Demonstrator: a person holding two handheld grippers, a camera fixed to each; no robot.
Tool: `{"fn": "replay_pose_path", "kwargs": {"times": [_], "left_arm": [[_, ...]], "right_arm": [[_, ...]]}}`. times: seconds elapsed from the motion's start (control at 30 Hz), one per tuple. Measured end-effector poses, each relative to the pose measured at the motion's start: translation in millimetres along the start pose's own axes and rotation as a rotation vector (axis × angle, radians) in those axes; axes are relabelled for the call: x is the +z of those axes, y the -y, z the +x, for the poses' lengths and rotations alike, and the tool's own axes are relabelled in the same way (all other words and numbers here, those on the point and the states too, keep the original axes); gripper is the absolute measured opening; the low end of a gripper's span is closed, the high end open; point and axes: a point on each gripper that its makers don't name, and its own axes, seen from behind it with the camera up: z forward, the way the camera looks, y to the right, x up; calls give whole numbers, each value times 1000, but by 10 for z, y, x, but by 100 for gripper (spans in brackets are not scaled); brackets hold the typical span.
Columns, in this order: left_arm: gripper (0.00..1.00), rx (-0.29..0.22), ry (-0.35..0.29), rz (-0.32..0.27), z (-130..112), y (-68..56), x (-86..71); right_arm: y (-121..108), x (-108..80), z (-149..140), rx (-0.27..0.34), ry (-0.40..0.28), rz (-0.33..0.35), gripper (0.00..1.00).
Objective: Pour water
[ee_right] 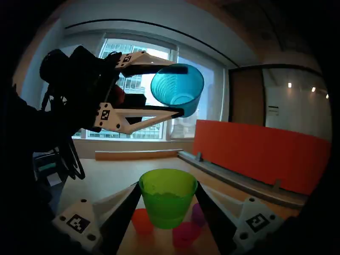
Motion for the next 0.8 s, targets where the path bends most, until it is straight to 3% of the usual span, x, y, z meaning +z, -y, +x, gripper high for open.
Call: {"fn": "replay_pose_path", "kwargs": {"times": [0.33,0.57,0.8], "left_arm": [[87,-272,10,19,-124,46,-11],[86,-503,4,43,-174,126,1],[86,-698,1,48,-245,160,10]], "right_arm": [[-16,-24,47,-1,-9,-9,92],[-16,-33,70,-2,-11,-12,92],[-14,-35,84,-3,-14,-12,92]]}}
